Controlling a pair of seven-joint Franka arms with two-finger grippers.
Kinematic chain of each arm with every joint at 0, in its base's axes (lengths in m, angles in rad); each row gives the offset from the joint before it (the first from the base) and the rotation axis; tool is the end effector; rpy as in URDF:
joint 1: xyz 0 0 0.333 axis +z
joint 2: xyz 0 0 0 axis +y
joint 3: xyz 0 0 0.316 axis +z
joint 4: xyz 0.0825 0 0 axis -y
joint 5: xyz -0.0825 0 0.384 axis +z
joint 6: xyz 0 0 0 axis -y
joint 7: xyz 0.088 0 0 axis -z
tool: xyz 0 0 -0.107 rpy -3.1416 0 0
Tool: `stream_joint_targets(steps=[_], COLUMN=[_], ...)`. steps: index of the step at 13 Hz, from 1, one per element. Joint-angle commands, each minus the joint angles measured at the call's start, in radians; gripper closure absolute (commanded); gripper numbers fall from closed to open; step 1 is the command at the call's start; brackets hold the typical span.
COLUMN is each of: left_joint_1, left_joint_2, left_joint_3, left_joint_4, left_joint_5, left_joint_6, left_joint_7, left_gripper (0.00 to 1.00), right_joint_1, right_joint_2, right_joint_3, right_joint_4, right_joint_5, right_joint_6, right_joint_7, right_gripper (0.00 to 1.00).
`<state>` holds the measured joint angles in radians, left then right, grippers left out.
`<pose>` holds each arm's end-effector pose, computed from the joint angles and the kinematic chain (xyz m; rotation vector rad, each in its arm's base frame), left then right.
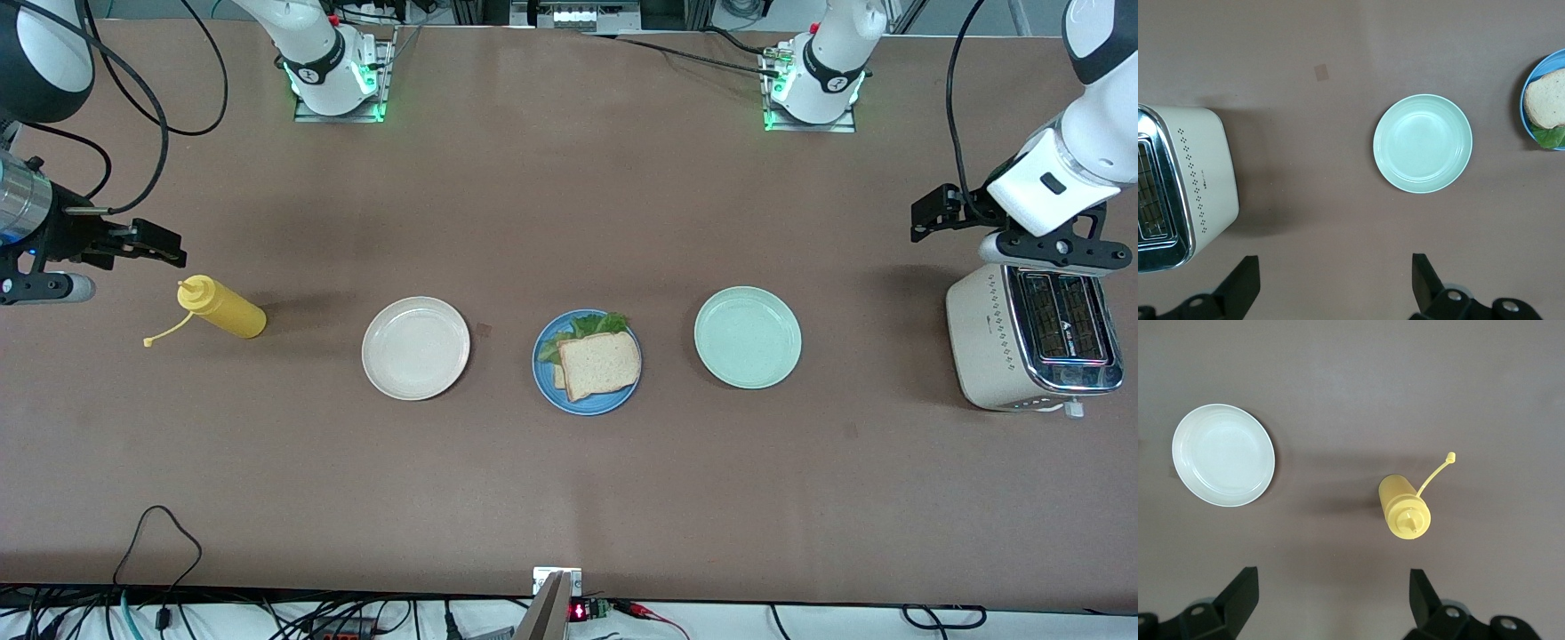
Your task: Make sandwich in blue plate with both arms
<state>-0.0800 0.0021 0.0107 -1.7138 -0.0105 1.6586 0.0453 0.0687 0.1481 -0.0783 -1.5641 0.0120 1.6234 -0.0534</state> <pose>0.5554 -0.0396 0.5631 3.1255 -0.1774 -0.0899 0.5981 -0.0015 0.5468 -3.1347 -0.0674 0.1385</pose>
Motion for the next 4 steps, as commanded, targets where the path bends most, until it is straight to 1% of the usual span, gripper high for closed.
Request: stream_joint_targets(steps=[1,4], left_joint_1=[-0.010,-0.010], left_joint_2=[-0.007,-0.005], left_joint_3=[0.003,0.003], left_joint_4=[0.013,0.017], left_joint_5=[0.023,0.023], left_joint_6=[-0.019,-0.020], left_joint_7=[0.011,0.010], left_gripper=[0.00,0.00], right_joint_1=[-0.006,-0.006], right_joint_2=[-0.015,-0.015], right_joint_3=[0.005,0.005], right_joint_4=[-0.011,-0.011], right_joint_5=[0.019,0.017], right_joint_6=[-0.007,-0.007], right_joint_7=[0.007,0.007], right_gripper=[0.00,0.00])
